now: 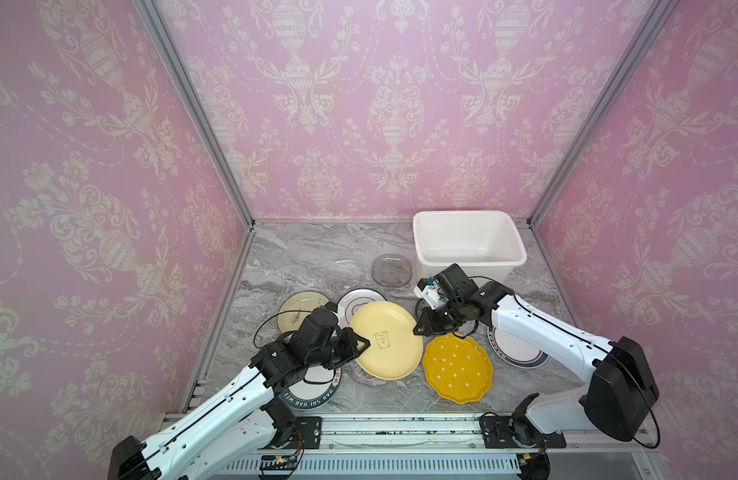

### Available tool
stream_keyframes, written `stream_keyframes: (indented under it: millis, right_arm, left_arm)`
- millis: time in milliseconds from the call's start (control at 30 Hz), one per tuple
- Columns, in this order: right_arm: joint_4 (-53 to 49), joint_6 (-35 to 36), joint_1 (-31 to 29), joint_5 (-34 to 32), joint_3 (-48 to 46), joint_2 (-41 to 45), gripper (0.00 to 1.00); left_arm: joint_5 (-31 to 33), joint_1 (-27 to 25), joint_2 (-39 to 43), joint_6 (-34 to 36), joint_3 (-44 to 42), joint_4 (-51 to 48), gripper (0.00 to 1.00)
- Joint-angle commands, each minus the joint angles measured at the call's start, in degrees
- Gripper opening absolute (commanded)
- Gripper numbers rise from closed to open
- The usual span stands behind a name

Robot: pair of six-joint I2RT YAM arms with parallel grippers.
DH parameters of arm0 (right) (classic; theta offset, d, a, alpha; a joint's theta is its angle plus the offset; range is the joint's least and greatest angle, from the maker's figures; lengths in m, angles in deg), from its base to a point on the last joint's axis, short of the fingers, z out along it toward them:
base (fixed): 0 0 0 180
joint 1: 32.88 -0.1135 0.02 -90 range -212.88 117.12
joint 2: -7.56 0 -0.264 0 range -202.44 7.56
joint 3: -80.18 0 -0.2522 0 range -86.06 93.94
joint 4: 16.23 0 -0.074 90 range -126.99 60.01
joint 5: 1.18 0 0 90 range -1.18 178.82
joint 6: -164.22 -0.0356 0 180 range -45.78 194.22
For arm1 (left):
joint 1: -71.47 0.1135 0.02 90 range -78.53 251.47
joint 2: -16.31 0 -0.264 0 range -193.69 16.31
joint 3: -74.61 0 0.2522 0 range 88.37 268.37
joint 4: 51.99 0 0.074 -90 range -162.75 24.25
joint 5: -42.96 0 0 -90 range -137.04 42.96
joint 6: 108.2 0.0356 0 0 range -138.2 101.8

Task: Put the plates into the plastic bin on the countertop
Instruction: 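Lift the cream bear plate upright with both grippers holding opposite rims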

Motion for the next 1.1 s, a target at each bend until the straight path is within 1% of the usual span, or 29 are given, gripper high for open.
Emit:
stream_keyframes:
  millis: [0,133,267,300,367,400,600,700,767,867,933,1000,1067]
  right_arm:
    - [2.97,-2.66,0.93,4.82,0.09,3.98,0.2]
    - [6.3,-5.22,3.04,7.27,-1.58,7.37,0.36]
    - [9.44,-7.35,5.1,10.39,-2.82,10.76,0.44]
    - [9.96,-7.36,5.54,11.24,-2.93,11.35,0.44]
    - [11.48,-10.19,6.47,13.19,-3.07,12.32,0.44]
    - [12.19,-10.74,6.81,13.95,-3.15,12.65,0.45]
    - [17.64,-15.64,9.38,17.63,-4.81,14.35,0.44]
    - [20.98,-18.76,10.87,18.53,-5.78,15.74,0.39]
    - [23.66,-21.0,11.88,19.16,-6.26,16.6,0.32]
    - [25.35,-22.77,12.94,19.47,-6.17,17.32,0.27]
    - [24.68,-22.74,13.56,19.16,-5.81,17.78,0.29]
    - [24.28,-23.08,14.35,18.75,-5.84,18.31,0.32]
    - [24.62,-23.8,15.13,18.57,-5.93,18.74,0.32]
  left_arm:
    - [3.49,-0.4,-0.3,-3.75,0.77,2.19,0.0]
    - [2.79,-0.39,-0.86,-7.46,1.46,8.78,0.0]
    - [1.64,-0.42,-2.97,-9.22,4.46,14.03,0.0]
    - [1.37,-0.39,-3.9,-9.21,5.43,14.6,0.0]
    - [0.47,-0.36,-5.92,-9.32,6.6,16.02,0.0]
    - [-0.03,-0.36,-6.89,-9.39,8.8,17.15,0.0]
    - [-1.73,-0.37,-12.44,-10.8,12.43,23.38,0.0]
    - [-2.78,-0.38,-14.6,-10.71,14.1,24.0,0.0]
    - [-3.61,-0.39,-15.69,-10.74,14.65,23.99,0.0]
    - [-3.84,-0.42,-15.92,-10.77,14.31,23.93,0.0]
    - [-3.63,-0.43,-15.76,-10.83,14.09,23.48,0.0]
    - [-3.65,-0.42,-15.66,-10.86,13.95,23.38,0.0]
    - [-3.48,-0.39,-15.57,-10.75,13.78,23.19,0.0]
